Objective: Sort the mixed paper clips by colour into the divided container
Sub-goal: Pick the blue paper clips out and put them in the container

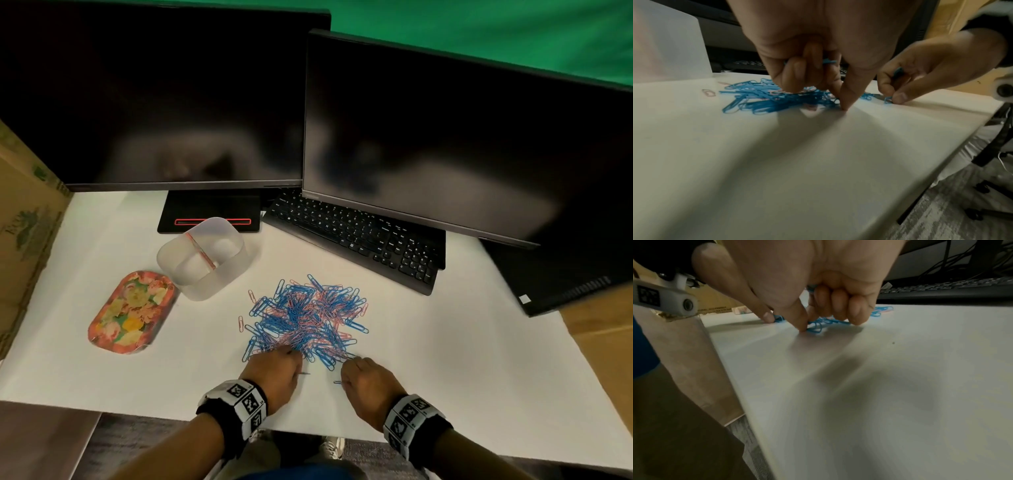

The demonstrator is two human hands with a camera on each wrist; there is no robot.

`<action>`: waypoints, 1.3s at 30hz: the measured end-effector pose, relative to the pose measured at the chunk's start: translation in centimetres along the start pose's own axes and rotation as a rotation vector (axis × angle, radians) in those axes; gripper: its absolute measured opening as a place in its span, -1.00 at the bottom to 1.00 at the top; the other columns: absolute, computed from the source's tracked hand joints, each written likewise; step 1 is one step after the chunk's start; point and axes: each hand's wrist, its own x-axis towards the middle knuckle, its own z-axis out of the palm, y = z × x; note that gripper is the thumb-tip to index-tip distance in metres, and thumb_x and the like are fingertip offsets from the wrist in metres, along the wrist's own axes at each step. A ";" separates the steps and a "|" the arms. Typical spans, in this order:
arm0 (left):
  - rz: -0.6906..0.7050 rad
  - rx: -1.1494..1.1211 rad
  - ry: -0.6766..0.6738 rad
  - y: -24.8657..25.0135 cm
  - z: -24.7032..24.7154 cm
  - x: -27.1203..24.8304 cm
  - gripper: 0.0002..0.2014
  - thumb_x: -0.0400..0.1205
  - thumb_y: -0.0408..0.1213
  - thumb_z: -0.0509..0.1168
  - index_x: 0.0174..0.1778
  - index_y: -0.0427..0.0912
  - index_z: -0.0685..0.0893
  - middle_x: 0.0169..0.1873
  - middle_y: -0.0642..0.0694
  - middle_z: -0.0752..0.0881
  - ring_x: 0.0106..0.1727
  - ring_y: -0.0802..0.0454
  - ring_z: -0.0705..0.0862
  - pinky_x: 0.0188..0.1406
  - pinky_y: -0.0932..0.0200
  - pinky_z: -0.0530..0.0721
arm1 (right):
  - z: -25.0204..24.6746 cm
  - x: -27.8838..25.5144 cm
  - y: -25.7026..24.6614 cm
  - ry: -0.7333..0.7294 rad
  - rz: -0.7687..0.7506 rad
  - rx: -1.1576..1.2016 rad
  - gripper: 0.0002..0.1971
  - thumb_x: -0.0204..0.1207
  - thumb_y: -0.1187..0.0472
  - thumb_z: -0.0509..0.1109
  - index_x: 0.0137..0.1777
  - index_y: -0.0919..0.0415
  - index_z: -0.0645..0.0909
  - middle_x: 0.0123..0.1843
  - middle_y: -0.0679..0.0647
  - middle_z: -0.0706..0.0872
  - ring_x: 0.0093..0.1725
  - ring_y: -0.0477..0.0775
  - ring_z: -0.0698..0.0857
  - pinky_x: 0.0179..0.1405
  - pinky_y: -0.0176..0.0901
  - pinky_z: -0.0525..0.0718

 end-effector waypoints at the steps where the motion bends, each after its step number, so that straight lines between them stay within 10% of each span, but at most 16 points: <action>1: 0.006 -0.011 0.004 0.1 -0.1 0.0 -0.85 0.60 -0.20 0.11 0.00 -0.03 0.55 0.08 0.00 0.58 -0.04 -0.12 0.66 -0.15 0.09 0.57 | -0.2 0.0 -0.2 -0.011 0.003 0.031 -0.84 0.28 0.14 0.51 -0.25 0.05 0.57 -0.30 -0.07 0.66 -0.35 -0.02 0.67 -0.44 -0.31 0.58; 6: -0.039 -0.388 0.093 -0.2 -0.7 -0.2 -0.96 0.54 -0.19 0.26 -0.19 0.04 0.54 -0.17 0.08 0.63 -0.23 0.08 0.64 -0.19 0.11 0.65 | -1.3 0.6 -0.7 -0.075 0.163 0.423 -0.90 0.65 0.12 0.08 -0.04 0.08 0.40 -0.14 0.06 0.58 -0.21 0.04 0.49 -0.14 -0.04 0.47; 18: -0.546 -1.608 0.432 -4.4 -10.7 0.3 -0.87 0.57 -0.62 0.24 -0.17 -0.32 0.57 -0.51 -0.25 0.65 -0.60 -0.03 0.54 -0.60 0.25 0.56 | -10.1 13.9 -7.6 -0.274 0.261 0.949 -0.85 0.57 0.19 0.23 -0.23 0.06 0.53 -0.32 0.10 0.68 -0.49 -0.02 0.54 -0.52 -0.20 0.45; 24: -0.731 -1.542 0.602 -11.1 -16.2 0.7 -0.79 0.56 -0.59 0.20 -0.35 -0.28 0.58 -0.45 -0.27 0.56 -0.51 -0.07 0.50 -0.54 0.22 0.58 | -14.2 21.3 -15.1 -0.214 0.154 0.951 -0.82 0.51 0.38 0.29 -0.31 0.21 0.57 -0.45 0.15 0.62 -0.52 0.08 0.59 -0.59 -0.17 0.55; 33: -0.809 -1.293 0.515 -14.2 -18.9 1.3 -0.78 0.51 -0.21 0.33 0.01 -0.22 0.67 -0.17 -0.19 0.62 -0.11 -0.17 0.57 0.08 -0.05 0.65 | -14.7 27.7 -18.9 -0.213 0.076 0.713 -0.93 0.42 0.26 0.36 -0.12 0.13 0.63 -0.13 0.20 0.75 -0.17 0.20 0.77 -0.07 0.04 0.81; 39: -0.550 -1.079 0.616 -12.9 -17.1 0.9 -0.89 0.55 -0.34 0.32 -0.16 -0.06 0.73 -0.22 0.01 0.73 -0.15 0.01 0.65 0.00 0.10 0.62 | -14.8 23.7 -14.7 -0.148 0.096 0.717 -0.81 0.38 0.27 0.32 -0.29 0.06 0.76 -0.24 0.14 0.80 -0.15 0.24 0.80 -0.07 0.10 0.80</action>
